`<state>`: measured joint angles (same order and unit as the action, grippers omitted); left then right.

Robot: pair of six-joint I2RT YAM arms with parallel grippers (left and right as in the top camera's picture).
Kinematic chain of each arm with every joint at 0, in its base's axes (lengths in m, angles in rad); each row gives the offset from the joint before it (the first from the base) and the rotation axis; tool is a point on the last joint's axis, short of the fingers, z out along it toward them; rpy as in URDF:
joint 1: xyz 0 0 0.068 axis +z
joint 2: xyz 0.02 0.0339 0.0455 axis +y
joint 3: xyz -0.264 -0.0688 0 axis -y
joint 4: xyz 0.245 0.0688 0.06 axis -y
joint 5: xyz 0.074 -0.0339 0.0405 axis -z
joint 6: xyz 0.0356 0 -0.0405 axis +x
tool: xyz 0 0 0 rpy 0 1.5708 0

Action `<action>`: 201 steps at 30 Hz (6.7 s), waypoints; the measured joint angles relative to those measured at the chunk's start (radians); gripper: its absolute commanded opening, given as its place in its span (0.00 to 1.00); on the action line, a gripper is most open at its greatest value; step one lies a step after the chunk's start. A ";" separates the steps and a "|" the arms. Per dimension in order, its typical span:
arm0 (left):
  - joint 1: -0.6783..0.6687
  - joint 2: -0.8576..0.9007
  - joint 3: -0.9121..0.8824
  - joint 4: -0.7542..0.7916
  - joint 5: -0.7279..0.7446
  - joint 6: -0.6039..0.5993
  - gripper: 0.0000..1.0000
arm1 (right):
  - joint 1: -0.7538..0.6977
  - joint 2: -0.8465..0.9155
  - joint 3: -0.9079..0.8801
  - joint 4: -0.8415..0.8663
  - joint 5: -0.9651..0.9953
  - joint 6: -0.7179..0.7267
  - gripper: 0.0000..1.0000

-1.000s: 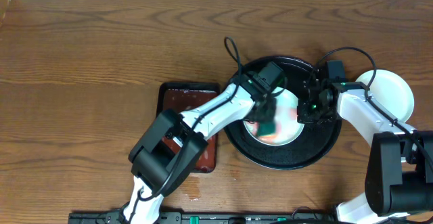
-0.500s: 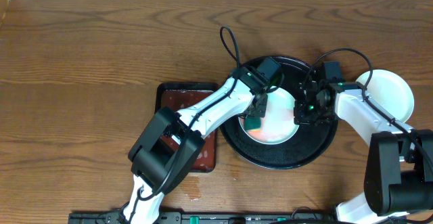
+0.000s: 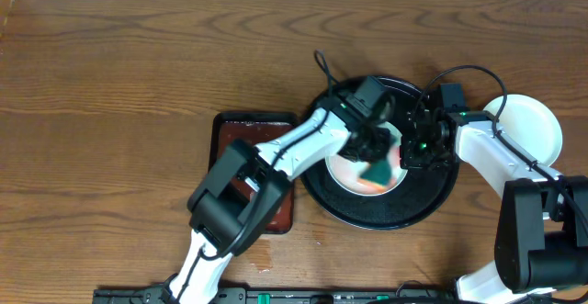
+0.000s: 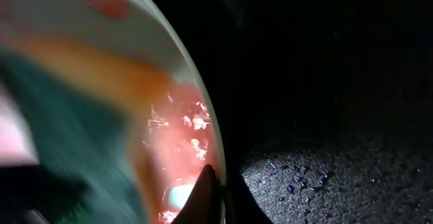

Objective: Clean dirty plates on tray and stack at the side
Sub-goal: 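Scrub the pale plate with the sponge while right gripper holds it, then return the sponge to the small tray and release it, then lift the pale plate with right gripper and tilt it over the small tray, then carry the pale plate right and stack it on the plate pile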

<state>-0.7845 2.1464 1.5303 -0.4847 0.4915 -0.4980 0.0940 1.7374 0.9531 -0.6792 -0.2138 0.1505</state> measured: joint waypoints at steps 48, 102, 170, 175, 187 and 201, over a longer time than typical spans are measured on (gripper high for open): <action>0.203 -0.387 0.122 -0.766 -0.604 0.053 0.08 | 0.000 0.001 0.000 0.008 -0.008 0.000 0.01; 0.529 -1.120 -0.155 -0.687 -0.494 0.053 0.72 | 0.686 -0.247 0.001 0.608 0.330 -0.200 0.01; 0.529 -1.120 -0.155 -0.697 -0.494 0.053 0.72 | 0.982 -0.306 0.001 0.850 1.017 -0.753 0.01; 0.529 -1.120 -0.155 -0.697 -0.494 0.053 0.73 | 0.966 -0.306 0.001 0.656 0.988 -0.568 0.01; 0.529 -1.097 -0.155 -0.697 -0.493 0.053 0.73 | 0.731 -0.463 0.003 0.434 0.927 -0.224 0.01; 0.529 -1.080 -0.155 -0.697 -0.493 0.053 0.73 | -0.402 -0.503 0.003 0.133 0.141 0.169 0.01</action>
<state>-0.2550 1.0660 1.3754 -1.1816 -0.0013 -0.4446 -0.3084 1.2346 0.9562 -0.5465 -0.0727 0.3191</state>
